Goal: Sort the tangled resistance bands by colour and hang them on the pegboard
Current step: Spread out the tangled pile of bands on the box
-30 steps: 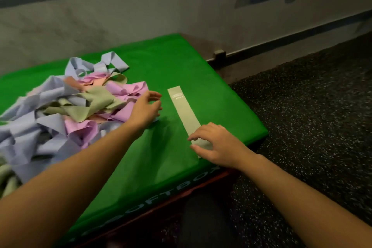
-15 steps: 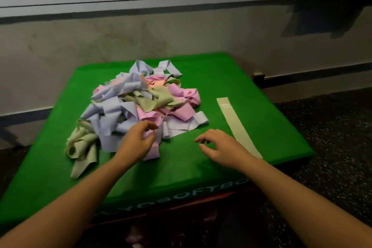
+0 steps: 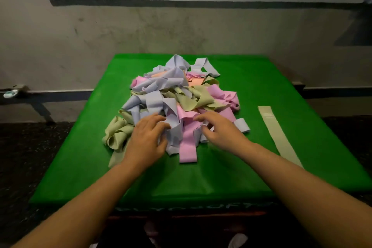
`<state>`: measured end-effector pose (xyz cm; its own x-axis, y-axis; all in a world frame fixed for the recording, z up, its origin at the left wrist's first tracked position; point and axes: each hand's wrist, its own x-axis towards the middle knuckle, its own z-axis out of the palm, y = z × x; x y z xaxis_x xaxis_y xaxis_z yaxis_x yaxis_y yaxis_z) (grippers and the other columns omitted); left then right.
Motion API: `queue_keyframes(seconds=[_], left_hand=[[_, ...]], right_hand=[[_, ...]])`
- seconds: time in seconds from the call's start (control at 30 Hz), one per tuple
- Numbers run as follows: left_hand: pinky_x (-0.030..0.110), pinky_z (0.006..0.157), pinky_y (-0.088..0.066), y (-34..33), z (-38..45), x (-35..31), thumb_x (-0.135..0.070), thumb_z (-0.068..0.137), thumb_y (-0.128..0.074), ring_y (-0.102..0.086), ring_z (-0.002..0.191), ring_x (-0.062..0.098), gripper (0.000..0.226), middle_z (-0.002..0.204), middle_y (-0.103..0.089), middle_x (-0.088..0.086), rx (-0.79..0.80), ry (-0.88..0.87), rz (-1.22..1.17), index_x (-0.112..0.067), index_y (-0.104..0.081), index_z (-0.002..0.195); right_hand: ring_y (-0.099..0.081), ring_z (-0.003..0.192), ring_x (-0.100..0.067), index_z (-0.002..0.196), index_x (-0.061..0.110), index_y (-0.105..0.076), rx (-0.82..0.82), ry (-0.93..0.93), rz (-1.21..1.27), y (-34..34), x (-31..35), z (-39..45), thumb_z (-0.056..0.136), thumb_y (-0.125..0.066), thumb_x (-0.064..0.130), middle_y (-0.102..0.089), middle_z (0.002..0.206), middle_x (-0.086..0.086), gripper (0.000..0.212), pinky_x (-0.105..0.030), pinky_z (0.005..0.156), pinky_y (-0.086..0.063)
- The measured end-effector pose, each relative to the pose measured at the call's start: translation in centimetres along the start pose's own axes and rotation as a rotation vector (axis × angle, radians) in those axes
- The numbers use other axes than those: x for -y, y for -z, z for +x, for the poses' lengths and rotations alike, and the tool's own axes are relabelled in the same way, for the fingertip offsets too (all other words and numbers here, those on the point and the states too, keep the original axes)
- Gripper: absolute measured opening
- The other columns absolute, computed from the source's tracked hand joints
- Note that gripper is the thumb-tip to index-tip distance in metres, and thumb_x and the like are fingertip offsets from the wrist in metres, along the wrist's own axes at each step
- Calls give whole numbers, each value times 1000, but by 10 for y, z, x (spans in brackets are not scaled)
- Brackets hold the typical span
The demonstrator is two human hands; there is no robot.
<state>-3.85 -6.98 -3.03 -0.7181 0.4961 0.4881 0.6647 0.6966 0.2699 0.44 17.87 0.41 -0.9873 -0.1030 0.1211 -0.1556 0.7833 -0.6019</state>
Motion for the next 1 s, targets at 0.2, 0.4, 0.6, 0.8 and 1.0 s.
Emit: queue_keyframes(seconds=[0.2,0.4,0.6,0.8,1.0], left_hand=[[46,118,-26,-6,33,-7,-29,83,-56,-45,136,26,33,133,-59,2,89,-41,33,-20,-63,113],[39,122,-12,-26,73,-23,-39,91,-53,-31,145,21,42,147,-49,1,140,-52,29,-21,-54,129],[42,121,-16,-41,92,-22,-34,90,-54,-28,147,22,55,149,-45,2,207,-3,35,-18,-42,142],[49,120,-21,-49,90,-18,-50,88,-53,-23,147,19,77,163,-19,-6,250,-27,181,-32,-17,154],[47,107,-27,-40,97,-17,-41,83,-53,-37,135,24,64,145,-45,-3,81,-86,265,-31,-40,145]], right_hand=[[-53,92,-4,132,30,-54,-46,-3,3,-2,12,57,93,-49,7,-50,139,7,46,-32,86,-49],[-63,103,-27,145,32,-39,15,-127,-300,-1,-3,87,91,-56,23,-62,128,-2,57,-36,79,-52],[-59,91,-28,101,22,-65,-21,-66,-541,-6,-21,88,84,-49,41,-67,101,-5,30,-38,71,-51],[-51,90,-31,90,22,-72,-213,175,-519,6,-28,72,89,-47,52,-56,91,-8,39,-42,73,-46],[-51,126,-19,76,16,-67,-215,84,-82,19,-26,47,90,-67,34,-53,141,-8,23,-31,101,-43]])
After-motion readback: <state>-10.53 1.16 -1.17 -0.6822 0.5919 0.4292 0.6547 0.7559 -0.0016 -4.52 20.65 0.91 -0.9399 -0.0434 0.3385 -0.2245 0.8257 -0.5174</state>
